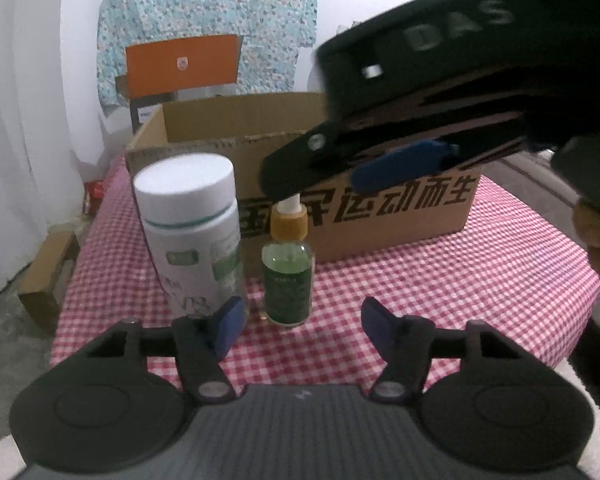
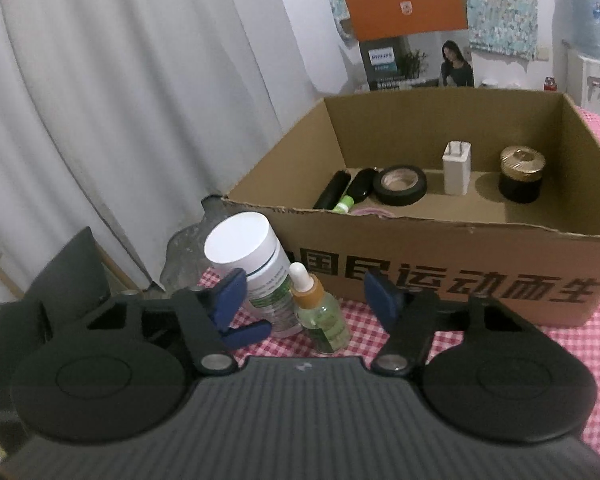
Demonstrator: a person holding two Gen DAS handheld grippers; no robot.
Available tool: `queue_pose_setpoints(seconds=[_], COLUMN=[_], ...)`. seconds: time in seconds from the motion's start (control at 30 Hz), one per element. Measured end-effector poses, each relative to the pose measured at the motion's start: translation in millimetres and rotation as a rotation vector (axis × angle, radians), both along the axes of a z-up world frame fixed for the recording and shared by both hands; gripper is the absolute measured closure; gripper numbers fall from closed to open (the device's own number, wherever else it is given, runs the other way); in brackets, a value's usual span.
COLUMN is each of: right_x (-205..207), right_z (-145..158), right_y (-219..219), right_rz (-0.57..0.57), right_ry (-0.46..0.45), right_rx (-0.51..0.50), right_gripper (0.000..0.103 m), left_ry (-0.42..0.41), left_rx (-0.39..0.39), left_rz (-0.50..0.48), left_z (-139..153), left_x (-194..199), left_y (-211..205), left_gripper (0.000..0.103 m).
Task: Organize rigid objects
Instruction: 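Withdraw the right gripper toward the green dropper bottle, then grasp the green dropper bottle around its neck with the right gripper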
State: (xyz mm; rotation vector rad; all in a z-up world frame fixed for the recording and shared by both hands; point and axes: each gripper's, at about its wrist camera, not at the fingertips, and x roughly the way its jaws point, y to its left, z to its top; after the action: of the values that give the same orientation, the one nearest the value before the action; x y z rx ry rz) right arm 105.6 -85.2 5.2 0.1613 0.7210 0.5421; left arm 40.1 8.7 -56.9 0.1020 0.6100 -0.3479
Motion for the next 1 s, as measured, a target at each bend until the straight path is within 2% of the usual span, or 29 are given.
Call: queue_pose_setpoints(seconds=[0.23,0.3,0.43,0.77,1.0], right_x=[20,23,26,14,-8], right_z=[-12,-14,-17,-12,-12], right_y=[9,11,10,-2,-30], right_rz=[0.010,0.018,0.041,0.057,-0.015], right_ry=[0.022,0.018,0.029,0.048,0.062], right_rx=[-0.018,-0.017,-0.002,-0.011,-0.016], right_gripper=[0.066,0.074,0.082,0.083,0.083], left_ry=[0.016,0.018,0.021,0.022,0.046], left_rx=[0.004,0.004,0.003,-0.079,-0.109], left_rz=[-0.021,-0.020,-0.007,0.018,-0.063], left_z=[-11,-13,-18,-20,-20], left_x=[12,16,22,18,7], left_y=[-3,-5,-8,-17,-41], left_gripper=[0.042,0.042,0.043,0.044,0.044])
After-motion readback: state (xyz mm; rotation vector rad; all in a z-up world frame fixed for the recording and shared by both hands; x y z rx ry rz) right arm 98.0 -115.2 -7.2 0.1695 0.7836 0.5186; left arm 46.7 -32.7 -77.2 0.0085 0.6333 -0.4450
